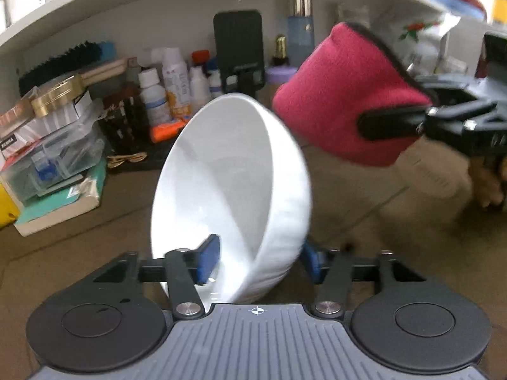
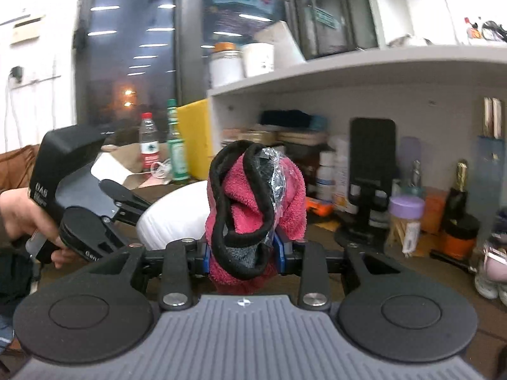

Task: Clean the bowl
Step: 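Wipe the bowl's outer wall with the pink towel in the right gripper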

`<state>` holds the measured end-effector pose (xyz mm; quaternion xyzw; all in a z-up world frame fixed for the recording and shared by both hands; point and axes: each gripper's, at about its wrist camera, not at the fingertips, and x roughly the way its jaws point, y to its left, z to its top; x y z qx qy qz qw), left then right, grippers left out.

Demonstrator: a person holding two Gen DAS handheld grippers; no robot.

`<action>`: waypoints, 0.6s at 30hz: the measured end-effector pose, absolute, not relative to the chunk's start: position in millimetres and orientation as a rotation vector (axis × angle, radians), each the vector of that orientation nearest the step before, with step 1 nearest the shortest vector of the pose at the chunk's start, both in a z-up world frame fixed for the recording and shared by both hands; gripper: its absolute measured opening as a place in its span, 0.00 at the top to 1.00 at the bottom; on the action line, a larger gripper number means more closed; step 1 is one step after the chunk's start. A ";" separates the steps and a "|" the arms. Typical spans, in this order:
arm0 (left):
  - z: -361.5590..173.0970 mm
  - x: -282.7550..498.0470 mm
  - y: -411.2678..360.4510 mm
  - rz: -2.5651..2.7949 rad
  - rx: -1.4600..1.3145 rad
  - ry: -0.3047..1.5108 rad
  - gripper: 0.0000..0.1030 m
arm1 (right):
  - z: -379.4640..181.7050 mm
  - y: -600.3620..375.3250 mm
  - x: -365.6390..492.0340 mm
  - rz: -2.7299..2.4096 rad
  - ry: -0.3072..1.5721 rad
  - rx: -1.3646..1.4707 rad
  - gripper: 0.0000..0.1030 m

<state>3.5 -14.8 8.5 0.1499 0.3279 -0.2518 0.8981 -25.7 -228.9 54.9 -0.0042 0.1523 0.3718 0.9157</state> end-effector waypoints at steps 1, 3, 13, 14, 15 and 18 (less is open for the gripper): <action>6.0 6.4 -13.6 -0.514 0.313 0.679 0.41 | 54.7 -229.1 -26.3 0.761 0.311 -0.010 0.65; 4.4 8.3 -10.2 -0.517 0.297 0.676 0.54 | 54.1 -229.7 -27.6 0.752 0.305 -0.013 0.65; 27.5 -4.9 -21.1 -0.634 0.172 0.686 0.81 | 59.4 -203.5 -2.5 0.758 0.284 -0.064 0.65; 28.8 -7.1 -23.1 -0.641 0.173 0.684 0.82 | 58.4 -202.1 -5.7 0.768 0.288 -0.080 0.65; 29.8 -7.4 -23.0 -0.642 0.166 0.685 0.82 | 57.4 -201.5 -9.0 0.780 0.288 -0.096 0.65; 30.3 -5.7 -19.6 -0.631 0.154 0.689 0.81 | 54.3 -200.3 -28.5 0.866 0.262 -0.160 0.65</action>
